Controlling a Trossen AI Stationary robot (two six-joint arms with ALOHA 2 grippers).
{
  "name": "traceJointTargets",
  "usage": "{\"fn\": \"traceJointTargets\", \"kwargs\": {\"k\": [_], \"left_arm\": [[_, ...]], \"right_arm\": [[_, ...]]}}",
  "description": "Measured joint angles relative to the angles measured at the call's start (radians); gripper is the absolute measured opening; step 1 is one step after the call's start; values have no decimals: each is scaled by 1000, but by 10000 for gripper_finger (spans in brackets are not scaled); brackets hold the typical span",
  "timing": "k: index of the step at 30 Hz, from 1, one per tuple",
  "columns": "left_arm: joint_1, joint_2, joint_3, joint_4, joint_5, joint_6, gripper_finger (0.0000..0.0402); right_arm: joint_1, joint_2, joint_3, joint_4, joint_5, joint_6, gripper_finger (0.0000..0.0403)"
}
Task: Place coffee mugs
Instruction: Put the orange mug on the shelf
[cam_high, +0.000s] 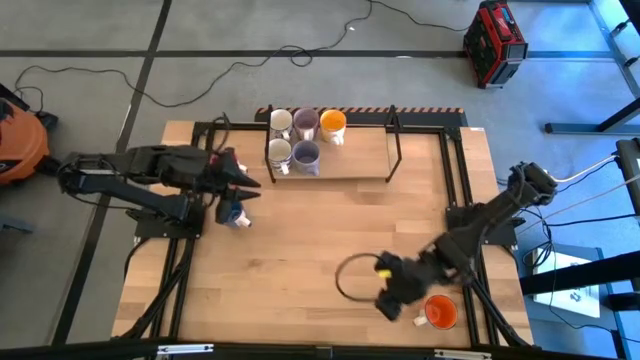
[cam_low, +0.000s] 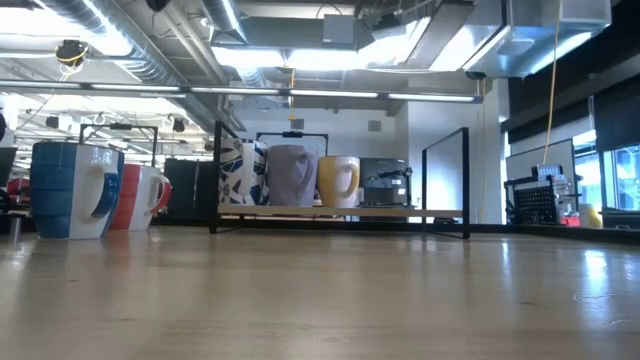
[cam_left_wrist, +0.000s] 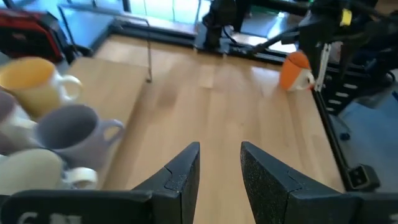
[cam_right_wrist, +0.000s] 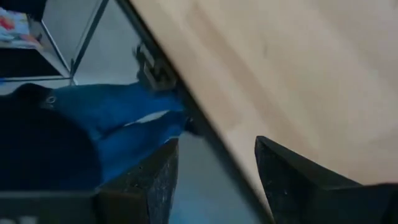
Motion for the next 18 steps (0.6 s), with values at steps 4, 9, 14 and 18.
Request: {"fn": "traceJointTargets", "kwargs": {"k": [4, 9, 14, 18], "left_arm": [[-50, 31, 0, -2, -20, -44, 110], [-108, 60, 0, -19, -91, -87, 110], [-150, 71, 0, -22, -155, -135, 110], [-167, 70, 0, -22, -200, -156, 110]], "right_arm": [[119, -14, 0, -2, 5, 226, 198], [265, -15, 0, -62, 21, 490, 198], [360, -10, 0, -219, 50, 700, 198], [385, 14, -3, -325, 56, 763, 198]]}}
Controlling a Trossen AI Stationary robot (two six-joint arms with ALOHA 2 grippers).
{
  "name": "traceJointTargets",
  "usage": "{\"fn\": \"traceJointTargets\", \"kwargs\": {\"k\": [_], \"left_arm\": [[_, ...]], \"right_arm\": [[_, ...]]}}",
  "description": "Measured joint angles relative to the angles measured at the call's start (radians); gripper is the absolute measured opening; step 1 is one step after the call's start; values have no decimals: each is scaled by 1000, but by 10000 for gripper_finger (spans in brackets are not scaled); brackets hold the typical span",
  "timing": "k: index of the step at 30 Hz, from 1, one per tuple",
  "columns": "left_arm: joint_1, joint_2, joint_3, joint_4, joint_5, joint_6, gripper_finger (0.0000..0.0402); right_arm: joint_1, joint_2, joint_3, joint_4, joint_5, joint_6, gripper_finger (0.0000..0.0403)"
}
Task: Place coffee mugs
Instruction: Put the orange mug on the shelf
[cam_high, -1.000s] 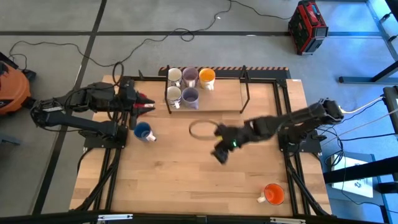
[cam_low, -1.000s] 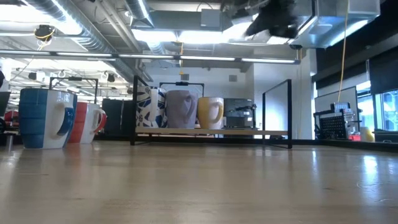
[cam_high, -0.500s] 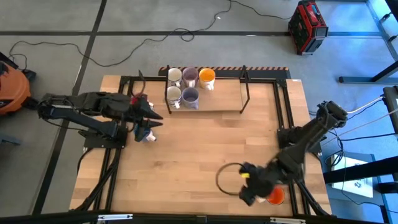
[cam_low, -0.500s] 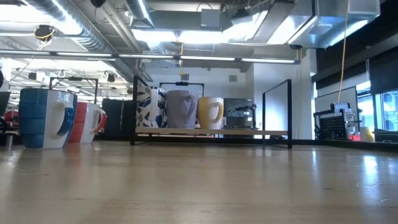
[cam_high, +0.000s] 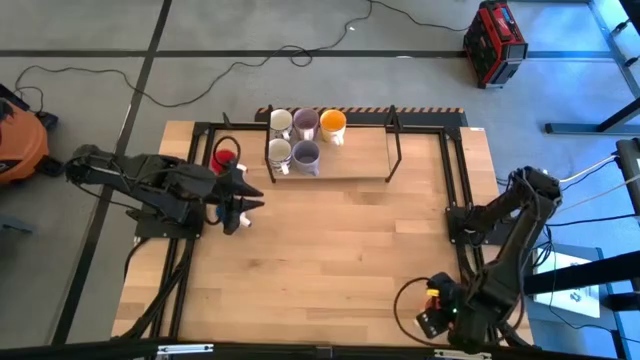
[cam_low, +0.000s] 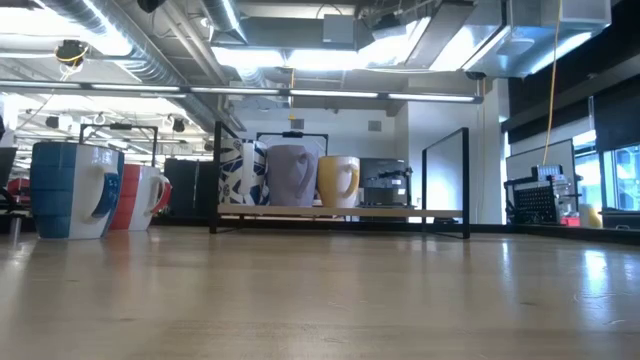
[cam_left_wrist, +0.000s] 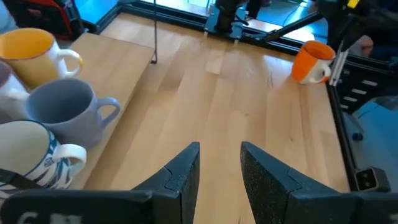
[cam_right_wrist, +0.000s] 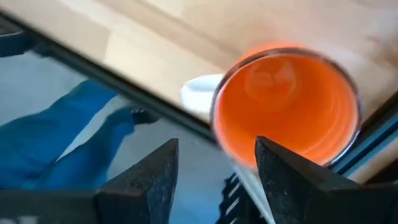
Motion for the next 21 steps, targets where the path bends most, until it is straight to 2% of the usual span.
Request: {"fn": "traceJointTargets", "kwargs": {"k": [8, 12, 17, 21], "left_arm": [[-4, 0, 0, 0, -22, -4, 110], [-3, 0, 0, 0, -29, -4, 110], [-3, 0, 0, 0, -43, 2, 110], [-3, 0, 0, 0, -45, 3, 110]], "right_arm": [[-53, 68, -54, 30, 35, 9, 198], [-94, 95, -68, 20, -11, 1, 198], [-109, 115, -78, 35, -15, -7, 196], [-108, 116, -78, 34, -15, 1, 166]]}}
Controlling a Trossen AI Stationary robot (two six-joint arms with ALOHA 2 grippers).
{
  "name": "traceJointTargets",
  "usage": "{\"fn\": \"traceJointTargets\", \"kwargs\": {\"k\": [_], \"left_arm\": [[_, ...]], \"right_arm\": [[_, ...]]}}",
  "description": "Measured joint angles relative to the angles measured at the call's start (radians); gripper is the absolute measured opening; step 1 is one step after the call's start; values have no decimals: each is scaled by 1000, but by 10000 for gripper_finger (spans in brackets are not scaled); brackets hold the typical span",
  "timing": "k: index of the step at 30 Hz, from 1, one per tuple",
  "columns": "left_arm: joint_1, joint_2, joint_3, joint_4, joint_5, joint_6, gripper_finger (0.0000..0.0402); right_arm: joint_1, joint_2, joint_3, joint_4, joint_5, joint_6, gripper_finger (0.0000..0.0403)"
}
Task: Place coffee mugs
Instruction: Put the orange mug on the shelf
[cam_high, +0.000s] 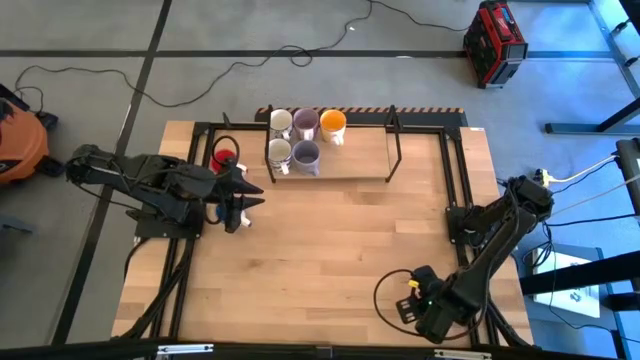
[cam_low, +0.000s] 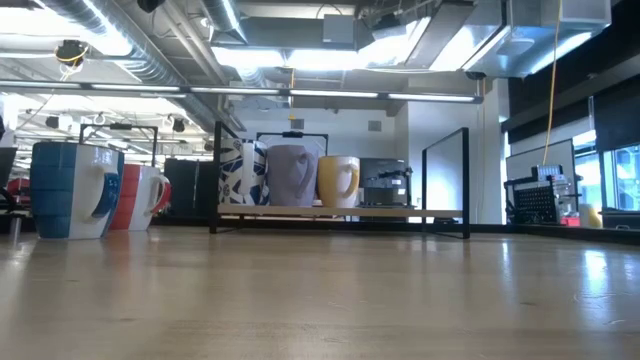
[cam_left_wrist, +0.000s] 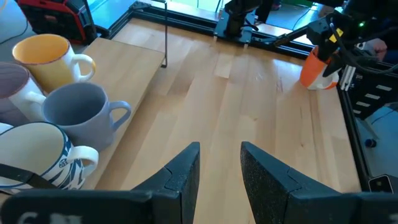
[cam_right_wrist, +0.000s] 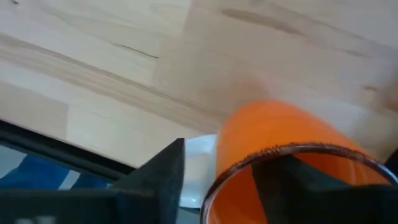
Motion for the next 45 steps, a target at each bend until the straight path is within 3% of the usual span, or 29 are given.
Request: {"fn": "traceJointTargets", "kwargs": {"k": [6, 10, 18, 23, 32, 45], "left_arm": [[0, 0, 0, 0, 0, 0, 110], [0, 0, 0, 0, 0, 5, 110], [0, 0, 0, 0, 0, 19, 110], [0, 0, 0, 0, 0, 19, 110], [1, 0, 0, 1, 0, 26, 110], [1, 0, 0, 7, -14, 27, 110]], "right_arm": [[0, 0, 0, -10, 2, -41, 70], [0, -2, 1, -11, 46, -160, 12], [-62, -2, 2, 1, 76, -588, 6], [-157, 0, 0, 9, 95, -890, 7], [-312, 0, 0, 99, 83, -1288, 4], [-450, 0, 0, 124, 71, -1554, 8]]}}
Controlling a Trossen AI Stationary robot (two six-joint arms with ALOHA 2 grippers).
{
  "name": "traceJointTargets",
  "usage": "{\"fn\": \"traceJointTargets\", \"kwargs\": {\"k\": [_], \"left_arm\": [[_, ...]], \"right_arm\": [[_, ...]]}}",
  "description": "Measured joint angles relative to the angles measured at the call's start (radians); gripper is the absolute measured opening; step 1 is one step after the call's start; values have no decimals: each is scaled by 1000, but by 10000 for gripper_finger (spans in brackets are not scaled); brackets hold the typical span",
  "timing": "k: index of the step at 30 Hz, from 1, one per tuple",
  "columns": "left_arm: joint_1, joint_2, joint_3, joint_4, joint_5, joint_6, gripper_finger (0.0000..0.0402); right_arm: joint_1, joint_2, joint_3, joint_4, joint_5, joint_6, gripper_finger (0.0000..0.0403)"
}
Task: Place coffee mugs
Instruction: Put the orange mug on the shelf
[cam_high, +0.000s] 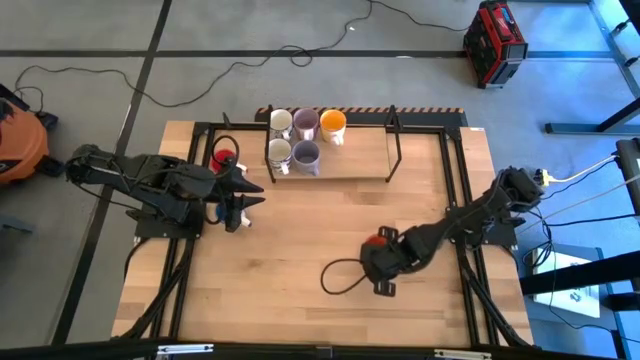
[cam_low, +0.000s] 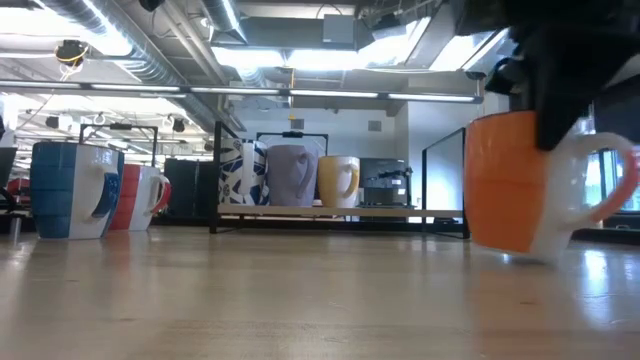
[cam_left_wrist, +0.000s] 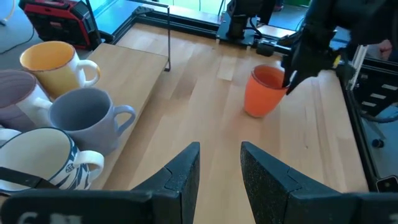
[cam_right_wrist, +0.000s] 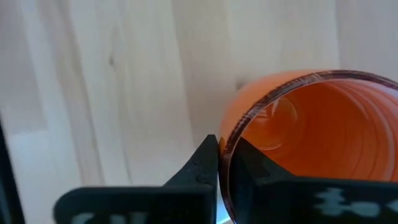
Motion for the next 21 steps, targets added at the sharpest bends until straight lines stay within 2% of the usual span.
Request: {"fn": "traceJointTargets", "kwargs": {"k": [21], "left_arm": [[0, 0, 0, 0, -6, 1, 110]], "right_arm": [[-194, 0, 0, -17, -111, -72, 14]]}}
